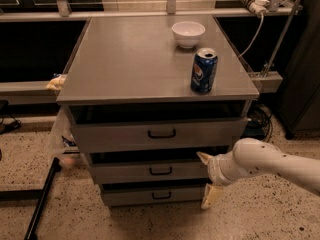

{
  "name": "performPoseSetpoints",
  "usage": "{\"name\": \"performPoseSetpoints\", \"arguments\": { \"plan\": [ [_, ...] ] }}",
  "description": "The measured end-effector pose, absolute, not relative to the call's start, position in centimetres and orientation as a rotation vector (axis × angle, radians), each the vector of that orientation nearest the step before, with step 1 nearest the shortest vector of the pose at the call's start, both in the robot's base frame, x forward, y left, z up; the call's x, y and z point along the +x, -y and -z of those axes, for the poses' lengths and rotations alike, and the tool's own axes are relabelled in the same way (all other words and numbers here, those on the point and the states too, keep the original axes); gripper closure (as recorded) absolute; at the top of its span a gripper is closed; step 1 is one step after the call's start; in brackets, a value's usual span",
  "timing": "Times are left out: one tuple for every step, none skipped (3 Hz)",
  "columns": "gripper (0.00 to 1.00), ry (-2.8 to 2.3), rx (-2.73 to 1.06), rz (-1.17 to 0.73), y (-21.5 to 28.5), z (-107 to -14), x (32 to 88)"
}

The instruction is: Open middle drawer

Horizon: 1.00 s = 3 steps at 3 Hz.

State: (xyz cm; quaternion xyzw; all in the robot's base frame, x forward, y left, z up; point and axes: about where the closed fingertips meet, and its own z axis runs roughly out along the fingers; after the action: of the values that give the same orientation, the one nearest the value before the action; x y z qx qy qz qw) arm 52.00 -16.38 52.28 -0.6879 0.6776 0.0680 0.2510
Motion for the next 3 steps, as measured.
{"name": "performPoseSetpoints", "arguments": {
  "plan": [
    [0.00, -1.840, -1.877, -0.167, 17.6, -50.2, 52.2],
    [0.00, -1.845, -1.869, -0.174, 18.7, -48.0, 52.9],
    [0.00, -1.837, -1.862, -0.178, 19.3, -46.5, 54.0]
  ]
}}
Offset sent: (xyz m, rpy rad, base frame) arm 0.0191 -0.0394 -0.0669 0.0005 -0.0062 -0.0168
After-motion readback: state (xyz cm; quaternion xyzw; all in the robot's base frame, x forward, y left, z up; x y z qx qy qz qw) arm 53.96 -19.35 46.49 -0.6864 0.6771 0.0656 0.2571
